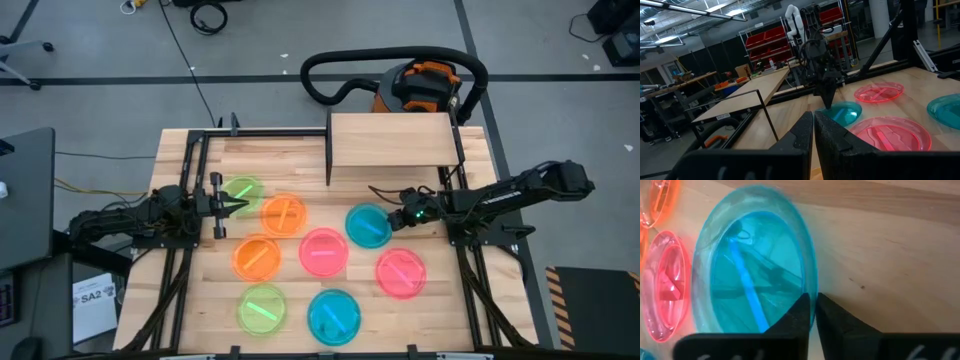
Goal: Place and stack plates onto a shelf
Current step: Put the top blue plate on the shelf
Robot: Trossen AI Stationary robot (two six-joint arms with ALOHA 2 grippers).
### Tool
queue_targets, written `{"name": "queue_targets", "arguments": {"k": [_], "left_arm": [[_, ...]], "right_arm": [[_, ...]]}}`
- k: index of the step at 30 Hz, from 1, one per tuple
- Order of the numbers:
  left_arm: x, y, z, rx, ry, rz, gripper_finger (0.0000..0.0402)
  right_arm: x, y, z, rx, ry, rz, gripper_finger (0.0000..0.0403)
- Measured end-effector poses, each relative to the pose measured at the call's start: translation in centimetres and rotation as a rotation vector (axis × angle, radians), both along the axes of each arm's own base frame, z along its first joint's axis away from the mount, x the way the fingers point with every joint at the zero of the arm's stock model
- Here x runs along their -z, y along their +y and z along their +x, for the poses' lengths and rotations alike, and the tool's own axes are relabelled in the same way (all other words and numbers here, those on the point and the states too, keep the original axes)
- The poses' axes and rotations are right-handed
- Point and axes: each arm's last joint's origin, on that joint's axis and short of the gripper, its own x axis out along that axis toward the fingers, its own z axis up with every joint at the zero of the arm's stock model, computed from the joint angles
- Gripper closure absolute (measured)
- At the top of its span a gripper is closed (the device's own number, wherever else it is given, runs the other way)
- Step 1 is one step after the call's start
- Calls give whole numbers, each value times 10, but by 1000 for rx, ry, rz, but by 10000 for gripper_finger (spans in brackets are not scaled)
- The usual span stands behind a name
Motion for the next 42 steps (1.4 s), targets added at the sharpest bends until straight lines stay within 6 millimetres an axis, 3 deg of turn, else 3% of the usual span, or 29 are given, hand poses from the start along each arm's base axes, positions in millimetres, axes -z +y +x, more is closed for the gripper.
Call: {"name": "queue_targets", "arguments": {"k": [3,21,42], "left_arm": [[0,0,0,0,0,0,377],[0,0,0,0,0,0,377],[0,0,0,0,0,0,377]], "right_arm": [[0,0,0,1,0,-9,394],[-3,0,1,-12,-32,-14,396],[-28,1,-1,-31,-230,6,397]]}}
